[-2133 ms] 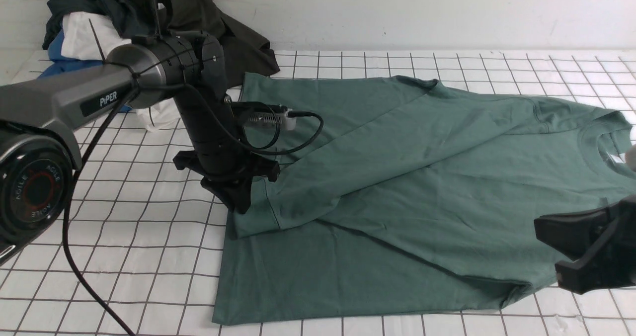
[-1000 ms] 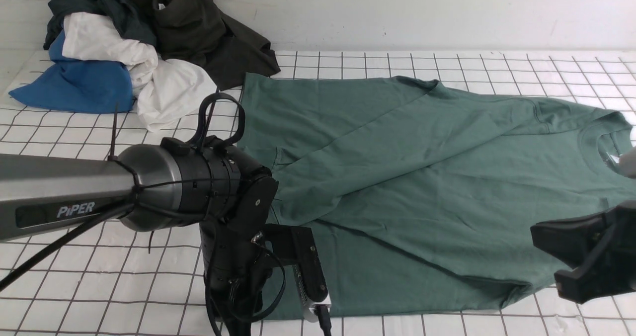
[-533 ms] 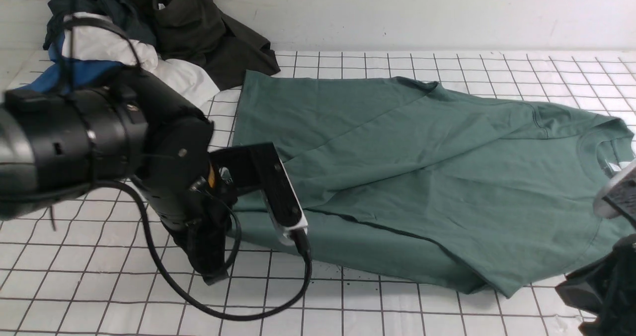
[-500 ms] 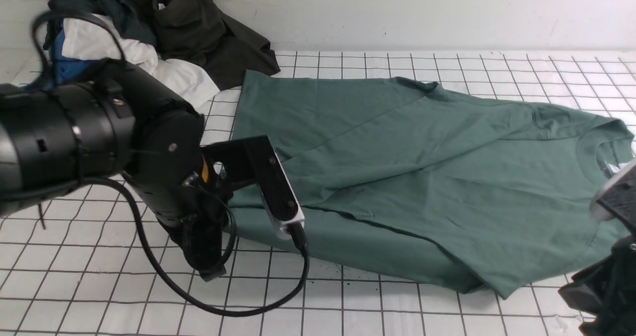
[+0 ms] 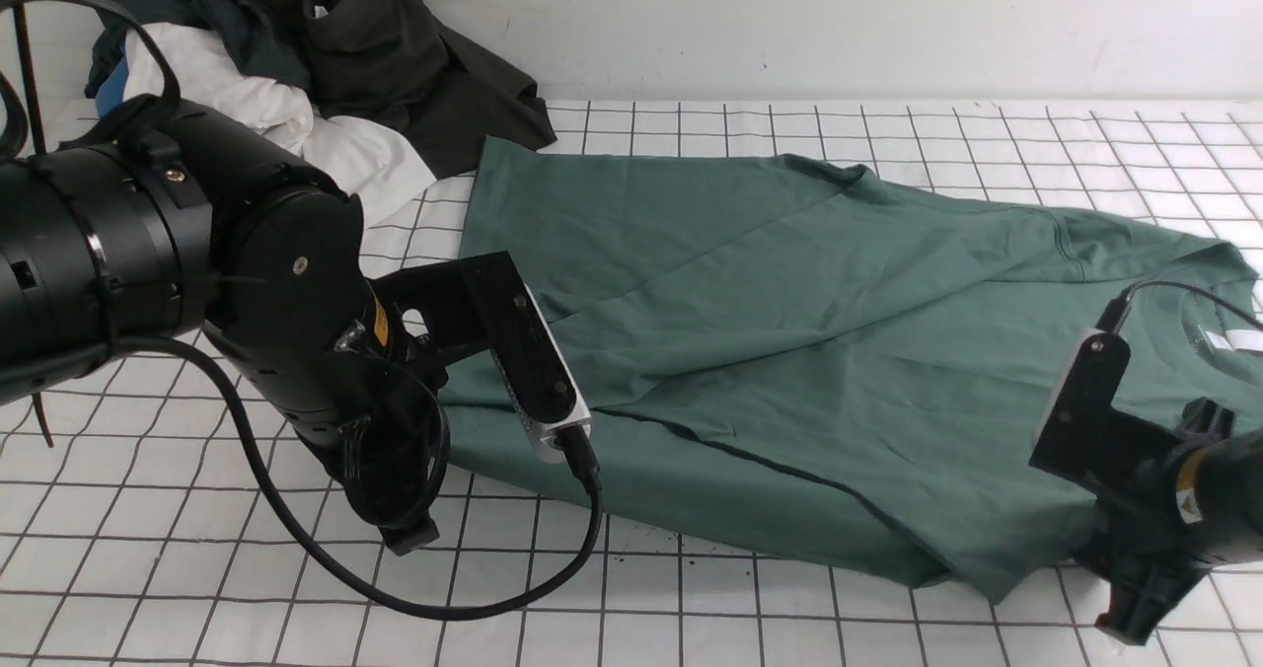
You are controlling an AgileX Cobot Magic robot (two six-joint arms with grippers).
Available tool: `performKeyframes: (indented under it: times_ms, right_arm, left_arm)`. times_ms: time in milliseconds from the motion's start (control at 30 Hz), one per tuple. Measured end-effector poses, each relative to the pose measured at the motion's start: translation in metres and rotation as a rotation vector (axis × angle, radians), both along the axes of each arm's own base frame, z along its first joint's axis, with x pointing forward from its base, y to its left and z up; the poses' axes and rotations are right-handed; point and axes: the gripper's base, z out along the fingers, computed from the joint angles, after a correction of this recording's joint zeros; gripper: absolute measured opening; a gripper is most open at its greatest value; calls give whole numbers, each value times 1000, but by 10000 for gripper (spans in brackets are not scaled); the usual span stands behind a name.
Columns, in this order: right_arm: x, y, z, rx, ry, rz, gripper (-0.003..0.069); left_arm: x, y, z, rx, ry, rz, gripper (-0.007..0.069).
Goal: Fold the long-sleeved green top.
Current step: Use both arms simultaneously to clamp the lower edge of the clothing fabric, then use both arms to drag the lower edge of the fabric forward and fold it over the upper edge
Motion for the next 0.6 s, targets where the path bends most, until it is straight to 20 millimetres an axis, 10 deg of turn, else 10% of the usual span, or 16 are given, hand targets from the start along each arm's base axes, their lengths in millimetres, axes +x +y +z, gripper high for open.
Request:
performKeyframes:
  times_ms: [233,600]
  right_arm:
    - [4,-3,3,6,-53,-75,27]
    - [10,-22,102,46,-407,-165,17]
  left_arm:
    - [-3,-1,2,-23,17,14,3]
    - [25,6,55,-226,-196,320,3]
